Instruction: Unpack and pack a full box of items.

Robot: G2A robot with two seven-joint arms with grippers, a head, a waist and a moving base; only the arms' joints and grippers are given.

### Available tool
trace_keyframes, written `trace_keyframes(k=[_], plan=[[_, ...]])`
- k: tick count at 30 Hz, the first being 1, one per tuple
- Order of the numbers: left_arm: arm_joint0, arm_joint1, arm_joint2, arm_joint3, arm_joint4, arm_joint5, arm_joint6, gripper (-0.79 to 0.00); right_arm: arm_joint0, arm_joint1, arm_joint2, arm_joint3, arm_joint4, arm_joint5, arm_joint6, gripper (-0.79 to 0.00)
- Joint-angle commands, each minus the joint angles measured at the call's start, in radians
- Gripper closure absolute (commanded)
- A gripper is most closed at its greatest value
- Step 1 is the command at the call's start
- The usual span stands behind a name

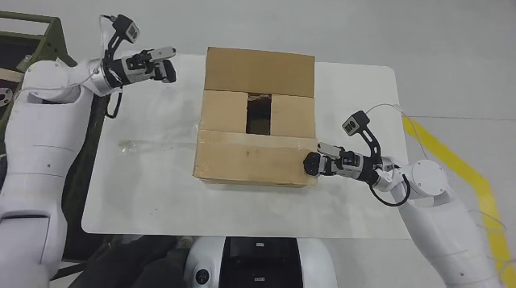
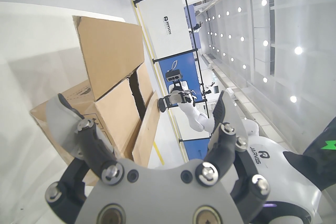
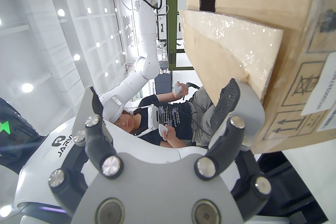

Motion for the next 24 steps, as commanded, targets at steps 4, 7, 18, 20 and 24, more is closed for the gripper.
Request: trace_keyframes(k=[4,7,18,20,24], plan=[[-0.039,-0.021,0.059,0.060,0.036,-0.030,0.069,-0.785,0.000,0.000,0.000,0.000,0.000,0.000,0.000,-0.785],[-0.064,-0.036,0.096,0.090,0.055,-0.038,0.097,-0.785,0.000,0.000,0.000,0.000,0.000,0.000,0.000,-0.785],[-0.158,-0.095,0.221,0.202,0.073,-0.022,0.157,-0.785,0.000,0.000,0.000,0.000,0.000,0.000,0.000,-0.785],[-0.180,-0.108,0.245,0.224,0.081,-0.019,0.160,-0.785,0.000,0.000,0.000,0.000,0.000,0.000,0.000,-0.785],[-0.213,-0.131,0.285,0.261,0.092,-0.019,0.166,-0.785,0.000,0.000,0.000,0.000,0.000,0.000,0.000,-0.785]])
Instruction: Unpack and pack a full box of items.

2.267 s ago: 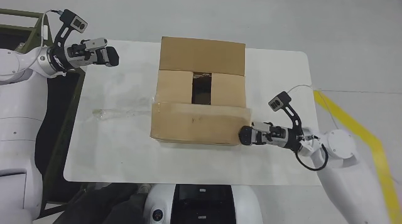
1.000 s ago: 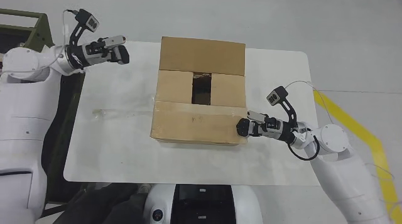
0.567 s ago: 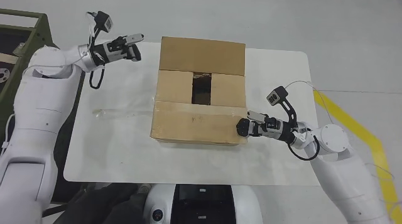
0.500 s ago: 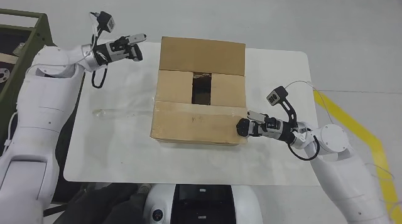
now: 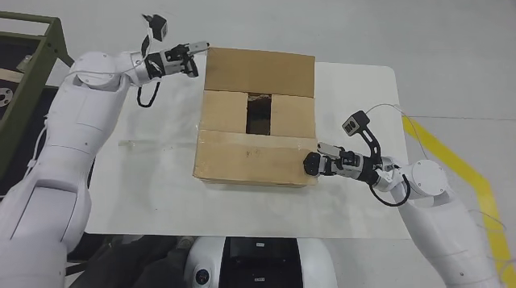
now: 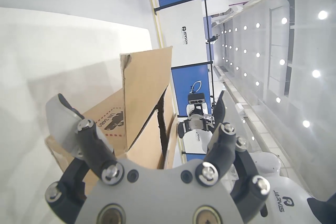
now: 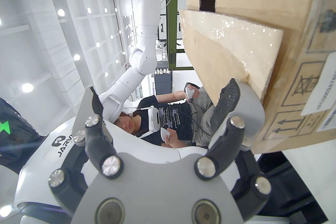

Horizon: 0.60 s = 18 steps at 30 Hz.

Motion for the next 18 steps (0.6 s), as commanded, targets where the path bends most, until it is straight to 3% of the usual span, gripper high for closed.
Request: trace_keyframes(k=[1,18], plan=[[-0.014,-0.011,0.015,0.017,-0.006,-0.001,-0.001,-0.785,0.000,0.000,0.000,0.000,0.000,0.000,0.000,-0.785],[-0.084,-0.069,0.043,0.121,-0.140,-0.022,-0.108,-0.785,0.000,0.000,0.000,0.000,0.000,0.000,0.000,-0.785]])
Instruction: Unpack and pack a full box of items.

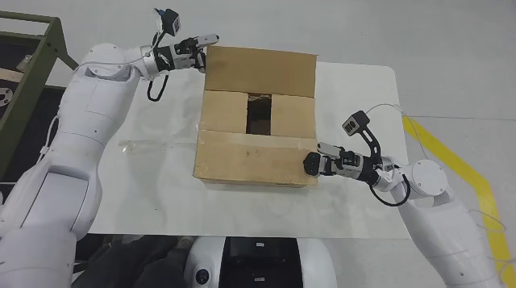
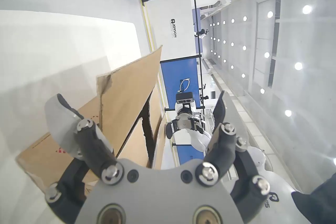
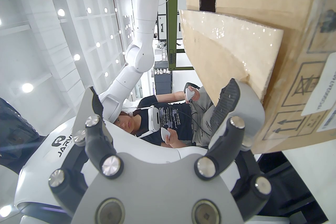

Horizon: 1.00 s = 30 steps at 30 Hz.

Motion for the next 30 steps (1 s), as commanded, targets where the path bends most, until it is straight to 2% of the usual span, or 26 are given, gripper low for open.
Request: trace_keyframes(k=[1,6,14,30], plan=[[-0.003,-0.003,-0.005,0.010,-0.026,-0.005,-0.030,-0.785,0.000,0.000,0.000,0.000,0.000,0.000,0.000,-0.785],[-0.005,-0.005,-0.032,0.029,-0.105,-0.009,-0.125,-0.785,0.000,0.000,0.000,0.000,0.000,0.000,0.000,-0.785],[0.002,0.007,-0.085,0.015,-0.177,-0.012,-0.277,-0.785,0.000,0.000,0.000,0.000,0.000,0.000,0.000,-0.785],[0.091,0.042,-0.160,-0.143,-0.211,0.064,-0.353,-0.785,0.000,0.000,0.000,0.000,0.000,0.000,0.000,-0.785]])
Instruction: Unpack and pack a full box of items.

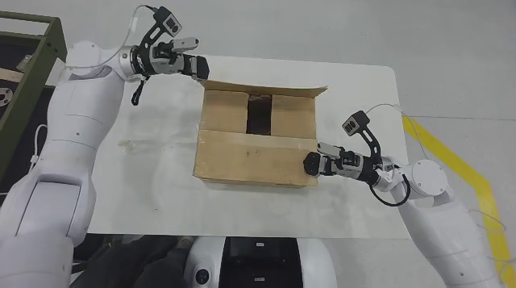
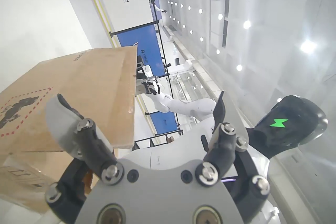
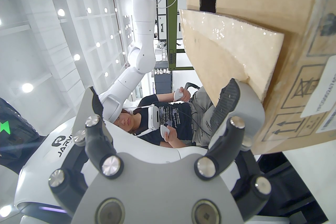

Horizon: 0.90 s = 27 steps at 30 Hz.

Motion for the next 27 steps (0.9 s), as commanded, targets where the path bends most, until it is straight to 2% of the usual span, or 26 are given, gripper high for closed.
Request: trace_keyframes(k=[1,15,23,27], plan=[[0.021,0.008,-0.005,-0.027,0.002,-0.001,0.001,-0.785,0.000,0.000,0.000,0.000,0.000,0.000,0.000,-0.785],[0.119,0.069,-0.010,-0.148,0.017,-0.001,0.001,-0.785,0.000,0.000,0.000,0.000,0.000,0.000,0.000,-0.785],[0.162,0.088,-0.023,-0.182,0.047,-0.001,0.001,-0.785,0.000,0.000,0.000,0.000,0.000,0.000,0.000,-0.785],[0.179,0.096,-0.036,-0.191,0.067,-0.004,0.004,-0.785,-0.002,-0.001,-0.005,-0.032,-0.014,0.011,-0.036,-0.785]])
